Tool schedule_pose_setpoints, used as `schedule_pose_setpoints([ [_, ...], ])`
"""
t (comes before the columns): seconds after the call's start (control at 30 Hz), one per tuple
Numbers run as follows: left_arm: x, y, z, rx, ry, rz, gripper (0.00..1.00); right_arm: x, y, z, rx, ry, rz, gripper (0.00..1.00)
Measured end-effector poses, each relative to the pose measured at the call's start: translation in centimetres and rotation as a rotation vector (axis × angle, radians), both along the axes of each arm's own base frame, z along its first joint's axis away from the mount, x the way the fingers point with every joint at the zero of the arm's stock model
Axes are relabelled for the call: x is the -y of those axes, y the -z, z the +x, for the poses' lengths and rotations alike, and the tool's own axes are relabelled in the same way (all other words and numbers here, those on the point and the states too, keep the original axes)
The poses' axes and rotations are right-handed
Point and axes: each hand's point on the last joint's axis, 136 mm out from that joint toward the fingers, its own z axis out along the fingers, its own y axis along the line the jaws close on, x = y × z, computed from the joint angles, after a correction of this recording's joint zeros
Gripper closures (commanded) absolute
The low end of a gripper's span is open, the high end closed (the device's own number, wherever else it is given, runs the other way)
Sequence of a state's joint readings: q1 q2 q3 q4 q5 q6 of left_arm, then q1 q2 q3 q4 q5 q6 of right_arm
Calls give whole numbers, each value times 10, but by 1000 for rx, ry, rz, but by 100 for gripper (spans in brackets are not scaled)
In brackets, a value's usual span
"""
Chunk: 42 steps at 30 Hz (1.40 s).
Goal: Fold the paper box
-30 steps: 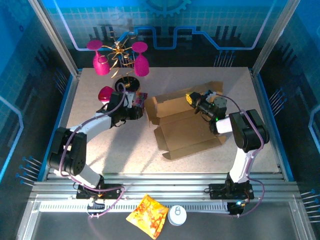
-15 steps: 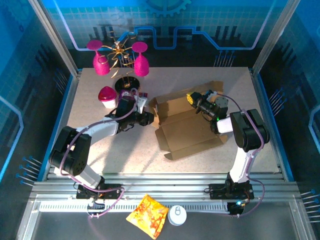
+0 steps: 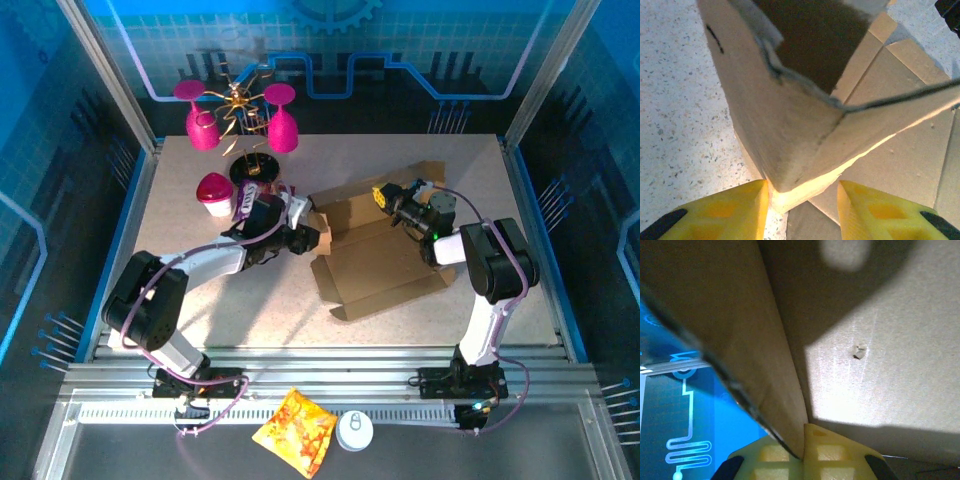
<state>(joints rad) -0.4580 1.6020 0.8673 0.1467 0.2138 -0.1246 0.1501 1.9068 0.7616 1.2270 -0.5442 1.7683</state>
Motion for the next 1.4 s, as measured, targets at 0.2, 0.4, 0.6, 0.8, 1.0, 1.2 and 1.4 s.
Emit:
schedule_pose_setpoints([
  [0.2,2,2,6,25,-43,44,54,0,-1,1,-2,0,0,100],
  [0.4,1,10,16,43,-100,89,52,-1,-1,2,-9,-7,-1,100],
  [0.6,4,10,24,63,-137,103,51,-2,0,2,-23,-10,-3,100],
  [0.8,9,7,28,87,-173,122,51,-2,-4,4,-26,-8,-4,100],
  [1.0,11,11,40,114,-237,187,52,-2,-5,6,-25,10,-3,100],
  [1.2,2,12,49,153,-316,256,52,-2,-12,5,-13,12,-2,100],
  [1.4,-4,15,58,173,-368,292,51,-5,-12,3,-17,5,-2,100],
])
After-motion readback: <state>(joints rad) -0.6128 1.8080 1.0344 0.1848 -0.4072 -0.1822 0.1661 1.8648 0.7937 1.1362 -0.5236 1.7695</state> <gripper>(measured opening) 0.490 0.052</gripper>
